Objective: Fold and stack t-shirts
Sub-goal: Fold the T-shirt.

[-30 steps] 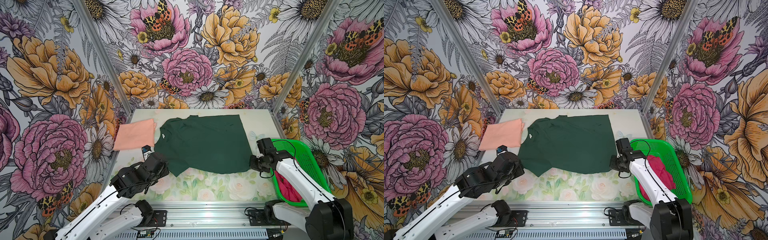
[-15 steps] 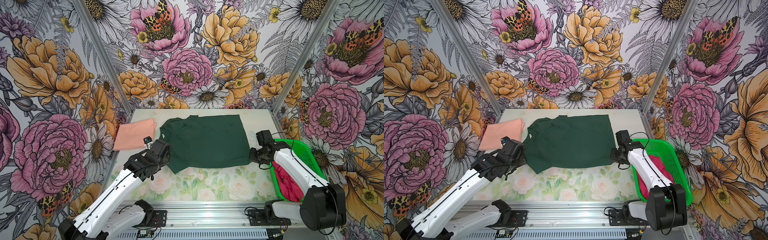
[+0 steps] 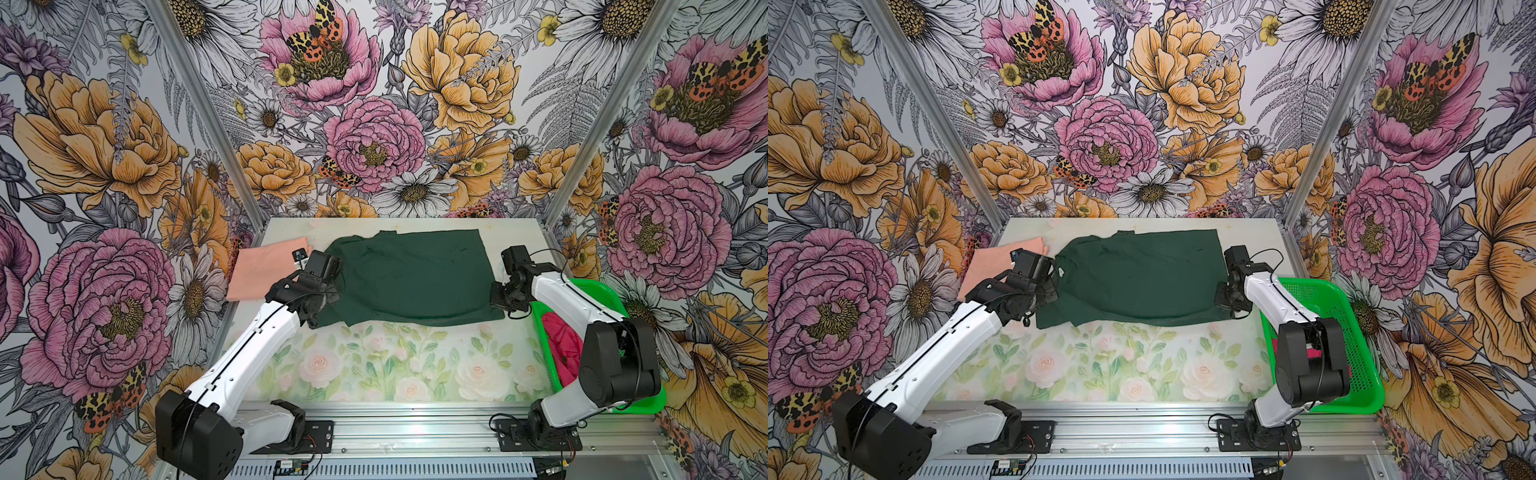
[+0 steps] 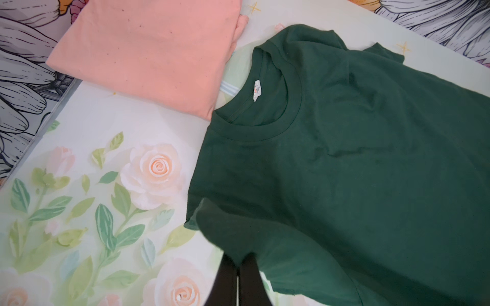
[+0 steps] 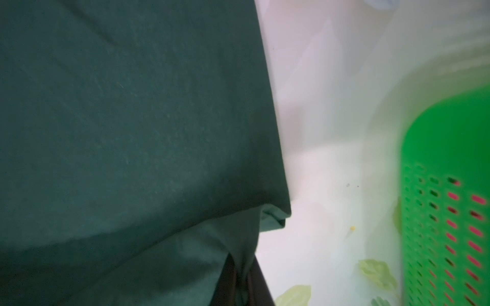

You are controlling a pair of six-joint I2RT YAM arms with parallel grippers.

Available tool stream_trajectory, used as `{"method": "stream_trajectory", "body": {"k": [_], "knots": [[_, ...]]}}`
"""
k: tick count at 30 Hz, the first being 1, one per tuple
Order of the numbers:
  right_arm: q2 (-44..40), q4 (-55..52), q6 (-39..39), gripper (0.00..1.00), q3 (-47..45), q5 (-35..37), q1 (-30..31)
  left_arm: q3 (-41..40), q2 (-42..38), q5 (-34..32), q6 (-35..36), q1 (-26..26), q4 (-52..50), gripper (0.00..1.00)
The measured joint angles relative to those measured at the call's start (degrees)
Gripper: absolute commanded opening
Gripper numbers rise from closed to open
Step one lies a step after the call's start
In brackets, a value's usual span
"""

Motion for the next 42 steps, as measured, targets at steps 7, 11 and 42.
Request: {"method": "stream_trajectory", "body": {"k": [7, 11, 42], "knots": [[3.5, 0.4, -0.4, 0.09, 3.3, 0.0, -0.8, 2.8, 8.0, 0.5, 3.3, 3.3, 3.8, 0.0], [5.4, 0.5, -0.6, 0.08, 4.9, 0.0, -1.3, 5.5, 12.3, 0.7, 4.7, 4.0, 5.7, 0.0], [19.8, 3.4, -1.4, 0.53, 15.4, 3.6, -1.9, 18.2, 32.2, 1.0, 10.4, 6.8, 9.7, 0.0]]}}
